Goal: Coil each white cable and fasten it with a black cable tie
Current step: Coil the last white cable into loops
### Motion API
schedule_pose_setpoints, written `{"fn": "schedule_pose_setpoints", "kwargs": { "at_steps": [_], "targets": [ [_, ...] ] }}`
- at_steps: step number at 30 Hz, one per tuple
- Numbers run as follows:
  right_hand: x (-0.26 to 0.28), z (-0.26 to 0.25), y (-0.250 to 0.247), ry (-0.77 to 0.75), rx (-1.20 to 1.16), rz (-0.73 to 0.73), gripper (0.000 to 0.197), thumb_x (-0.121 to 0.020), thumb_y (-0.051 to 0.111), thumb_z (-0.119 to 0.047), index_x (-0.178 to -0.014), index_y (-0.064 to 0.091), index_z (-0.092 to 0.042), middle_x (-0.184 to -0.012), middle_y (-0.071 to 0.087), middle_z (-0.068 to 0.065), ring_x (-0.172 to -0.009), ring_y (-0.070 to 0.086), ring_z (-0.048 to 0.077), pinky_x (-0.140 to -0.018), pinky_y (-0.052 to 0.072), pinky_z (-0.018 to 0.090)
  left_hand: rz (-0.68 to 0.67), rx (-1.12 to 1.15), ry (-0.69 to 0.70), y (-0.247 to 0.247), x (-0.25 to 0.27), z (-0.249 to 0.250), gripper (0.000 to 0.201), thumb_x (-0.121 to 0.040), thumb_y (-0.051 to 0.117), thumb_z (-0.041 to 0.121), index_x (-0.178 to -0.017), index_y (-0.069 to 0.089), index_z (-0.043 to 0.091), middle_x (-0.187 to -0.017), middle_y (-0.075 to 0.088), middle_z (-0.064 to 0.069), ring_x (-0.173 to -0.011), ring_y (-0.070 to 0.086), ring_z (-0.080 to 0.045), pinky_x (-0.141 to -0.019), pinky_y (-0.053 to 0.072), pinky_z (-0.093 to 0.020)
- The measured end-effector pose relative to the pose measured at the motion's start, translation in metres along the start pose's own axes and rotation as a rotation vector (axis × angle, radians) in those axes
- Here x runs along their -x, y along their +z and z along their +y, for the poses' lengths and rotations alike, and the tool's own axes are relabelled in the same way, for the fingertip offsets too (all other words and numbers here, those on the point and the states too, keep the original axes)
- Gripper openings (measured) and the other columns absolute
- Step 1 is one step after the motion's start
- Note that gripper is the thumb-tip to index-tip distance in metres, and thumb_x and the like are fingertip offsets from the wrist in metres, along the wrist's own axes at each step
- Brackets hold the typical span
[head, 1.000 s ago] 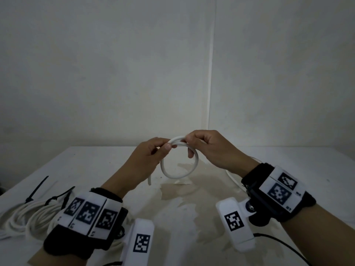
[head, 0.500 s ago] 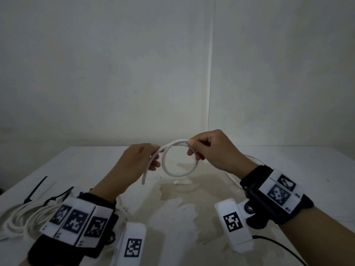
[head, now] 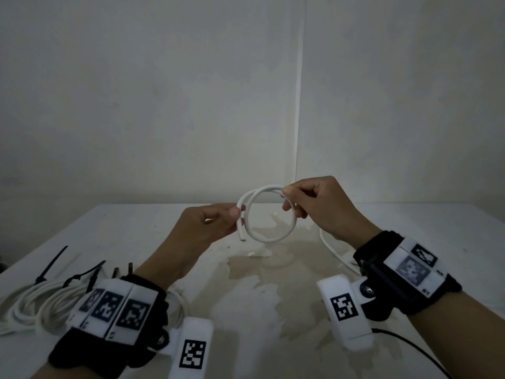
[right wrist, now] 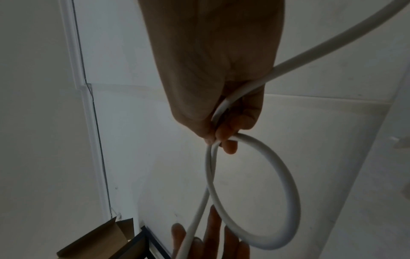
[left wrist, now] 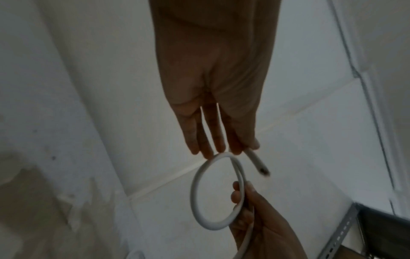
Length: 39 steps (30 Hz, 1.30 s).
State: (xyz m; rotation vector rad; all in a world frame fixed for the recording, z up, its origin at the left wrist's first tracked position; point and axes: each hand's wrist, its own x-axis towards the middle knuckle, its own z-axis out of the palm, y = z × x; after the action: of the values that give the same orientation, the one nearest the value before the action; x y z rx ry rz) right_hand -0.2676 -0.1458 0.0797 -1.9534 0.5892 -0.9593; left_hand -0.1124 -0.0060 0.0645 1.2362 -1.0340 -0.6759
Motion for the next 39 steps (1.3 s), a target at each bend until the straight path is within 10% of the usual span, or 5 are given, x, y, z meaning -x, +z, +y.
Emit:
{"fn": "schedule_pose_setpoints", "kwargs": {
  "at_steps": [6,12,16,25,39],
  "targets": [
    [0.011,-0.007,0.006,-0.007,-0.095,-0.084,0.023,-0.089,0.056,-0.012,-0.071,0.070,-0.006,-0.060,0.066,0.000,-0.043,0.047,0.004,-0.048,0.041,0.015,0.054,0.109,-0.005,0.011,-0.005,-0.007,0.023,-0.068,0.073,0.005,-0.069,0.051,0.007,-0.066,0.062,-0.005,-0.055,0.063,-0.012,-0.064,0.057,-0.022],
    [0.005,-0.009,0.001,0.006,-0.084,-0.026,0.024,-0.090,0.056,-0.013,-0.072,0.069,-0.005,-0.055,0.065,-0.004,-0.042,0.046,0.003,-0.047,0.041,0.014,0.056,0.001,0.028,0.013,-0.002,0.008,0.012,-0.092,0.048,0.011,-0.102,0.052,0.017,-0.086,0.074,-0.003,-0.076,0.072,-0.020,-0.068,0.058,-0.026],
    [0.008,-0.005,0.002,-0.010,-0.014,-0.021,0.026,-0.090,0.056,-0.016,-0.075,0.069,0.001,-0.068,0.066,0.017,-0.043,0.047,0.003,-0.049,0.041,0.014,0.002,0.026,-0.045,0.010,0.000,0.008,0.027,-0.097,0.037,0.010,-0.096,0.064,0.009,-0.087,0.074,-0.004,-0.080,0.072,-0.017,-0.068,0.058,-0.024],
    [0.010,-0.003,0.007,-0.043,0.021,-0.056,0.025,-0.090,0.056,-0.014,-0.074,0.069,0.000,-0.064,0.064,0.005,-0.043,0.048,0.000,-0.050,0.040,0.012,-0.149,0.233,-0.203,0.018,0.004,0.003,0.026,-0.068,0.054,0.021,-0.090,0.059,0.006,-0.059,0.064,0.000,-0.054,0.062,-0.010,-0.055,0.056,-0.026],
    [0.016,-0.016,0.009,0.193,-0.119,-0.203,0.024,-0.094,0.050,-0.015,-0.078,0.063,-0.003,-0.057,0.060,0.003,-0.037,0.043,0.005,-0.042,0.039,0.016,0.215,-0.684,0.273,0.019,-0.004,-0.015,0.008,-0.088,0.060,0.015,-0.082,0.061,0.018,-0.063,0.059,0.010,-0.047,0.061,0.002,-0.049,0.045,-0.009]
  ]
}}
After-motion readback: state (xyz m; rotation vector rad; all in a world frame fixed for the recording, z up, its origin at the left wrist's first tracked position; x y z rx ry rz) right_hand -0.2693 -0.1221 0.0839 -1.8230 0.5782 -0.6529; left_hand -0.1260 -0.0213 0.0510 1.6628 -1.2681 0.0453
